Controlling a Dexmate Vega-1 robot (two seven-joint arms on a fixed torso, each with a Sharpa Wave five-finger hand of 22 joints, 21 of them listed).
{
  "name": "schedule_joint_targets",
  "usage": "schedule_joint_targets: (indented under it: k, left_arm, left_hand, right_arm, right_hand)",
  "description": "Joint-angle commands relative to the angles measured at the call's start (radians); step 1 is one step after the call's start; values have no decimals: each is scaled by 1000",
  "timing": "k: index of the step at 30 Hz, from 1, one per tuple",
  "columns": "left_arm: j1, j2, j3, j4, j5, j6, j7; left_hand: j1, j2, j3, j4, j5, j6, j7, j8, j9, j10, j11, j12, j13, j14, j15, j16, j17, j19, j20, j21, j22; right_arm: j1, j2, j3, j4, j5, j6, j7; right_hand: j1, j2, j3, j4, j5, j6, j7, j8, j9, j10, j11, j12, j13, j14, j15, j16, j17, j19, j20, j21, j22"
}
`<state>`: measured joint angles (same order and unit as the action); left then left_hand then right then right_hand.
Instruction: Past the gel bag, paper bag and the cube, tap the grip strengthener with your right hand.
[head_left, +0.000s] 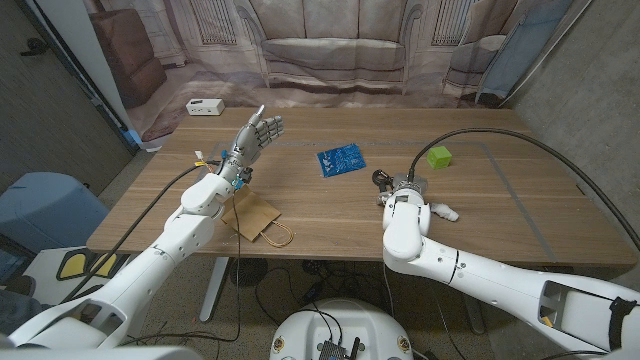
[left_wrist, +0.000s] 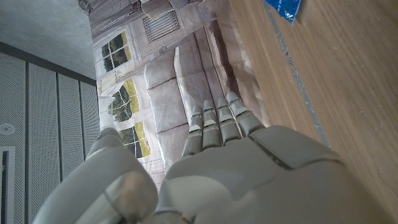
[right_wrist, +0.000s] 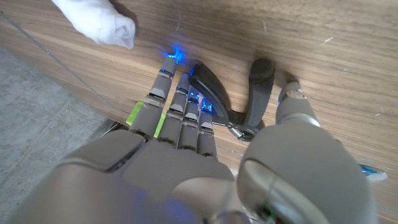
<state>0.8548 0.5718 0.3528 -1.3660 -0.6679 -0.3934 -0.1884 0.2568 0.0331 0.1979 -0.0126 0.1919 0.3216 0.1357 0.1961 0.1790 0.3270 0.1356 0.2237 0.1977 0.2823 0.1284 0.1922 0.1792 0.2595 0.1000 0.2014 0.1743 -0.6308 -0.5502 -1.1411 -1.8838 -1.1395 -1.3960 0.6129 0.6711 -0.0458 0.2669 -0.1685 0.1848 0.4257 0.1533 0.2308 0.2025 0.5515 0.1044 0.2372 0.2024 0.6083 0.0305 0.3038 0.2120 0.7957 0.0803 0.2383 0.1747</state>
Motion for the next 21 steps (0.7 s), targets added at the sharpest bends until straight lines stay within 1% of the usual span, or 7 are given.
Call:
schedule_joint_targets:
  k: [1, 7, 9, 10, 12, 15, 21]
  left_arm:
    - [5, 2, -2, -6, -1, 4, 4]
    - [10, 8, -3, -16, 1, 8, 9]
    - [12, 9, -4, -18, 2, 9, 11]
    - [12, 10, -4, -20, 2, 10, 11]
    - [12, 10, -4, -20, 2, 10, 11]
    - [11, 10, -3, -20, 2, 10, 9]
    - [12, 10, -3, -21, 2, 10, 9]
  left_hand:
    - [-1, 6, -2, -6, 0, 8, 1, -3, 3, 9, 0, -3, 2, 8, -1, 0, 3, 2, 2, 0, 5]
    - [-1, 6, -2, -7, 0, 9, 2, -3, 3, 9, -2, -4, 2, 9, -1, -1, 3, 1, 3, 0, 5]
    - [-1, 6, -2, -7, 0, 10, 2, -3, 3, 8, -1, -4, 2, 8, -1, -1, 3, 1, 3, -1, 5]
    - [-1, 6, -2, -7, 0, 10, 1, -3, 3, 9, -2, -4, 2, 8, -1, -1, 3, 1, 3, -1, 5]
    - [-1, 6, -2, -7, -1, 10, 0, -3, 3, 9, -1, -4, 2, 8, -1, -1, 3, 1, 3, -1, 5]
    - [-2, 6, -2, -7, -1, 10, 0, -3, 3, 9, -2, -4, 2, 8, -1, -1, 3, 1, 3, -1, 5]
    - [-2, 7, -2, -8, -1, 11, 1, -3, 3, 9, -1, -5, 2, 7, -1, -1, 3, 1, 3, -1, 5]
  right_arm:
    - [-11, 32, 0, 53, -23, 0, 16]
    - [-5, 31, -6, 66, 75, 0, -41]
    - [-12, 33, 1, 63, 100, 0, -66]
    - [-12, 31, 3, 58, 121, 0, -81]
    - [-18, 32, 9, 51, 152, 0, -128]
    - [-21, 32, 16, 44, 185, 0, -157]
    - [-20, 46, 10, 81, 185, 0, -156]
  right_hand:
    - [36, 8, 14, 0, 2, 39, -1, 14, 4, 33, 2, 13, 3, 42, 0, 17, 2, 38, -7, 14, 2]
    - [55, 14, 20, -1, 2, 42, 0, 12, 4, 34, 2, 10, 3, 53, -6, 20, 3, 51, -13, 16, 2]
    - [75, 20, 27, -4, 2, 45, 1, 11, 3, 36, 1, 9, 3, 58, -11, 21, 3, 60, -18, 17, 2]
    - [86, 26, 31, -5, 1, 47, 0, 10, 3, 39, 0, 9, 3, 76, -25, 28, 4, 65, -22, 17, 2]
    - [149, 30, 47, -13, -1, 78, 2, 15, 3, 73, -6, 16, 2, 114, -51, 40, 4, 89, -44, 18, 1]
    - [196, 36, 57, -12, -2, 94, -1, 16, 3, 96, -9, 19, 1, 144, -66, 53, 7, 124, -69, 26, 2]
    - [263, 39, 68, -15, -3, 114, -10, 16, 4, 119, -25, 21, 1, 171, -92, 66, 12, 147, -84, 28, 3]
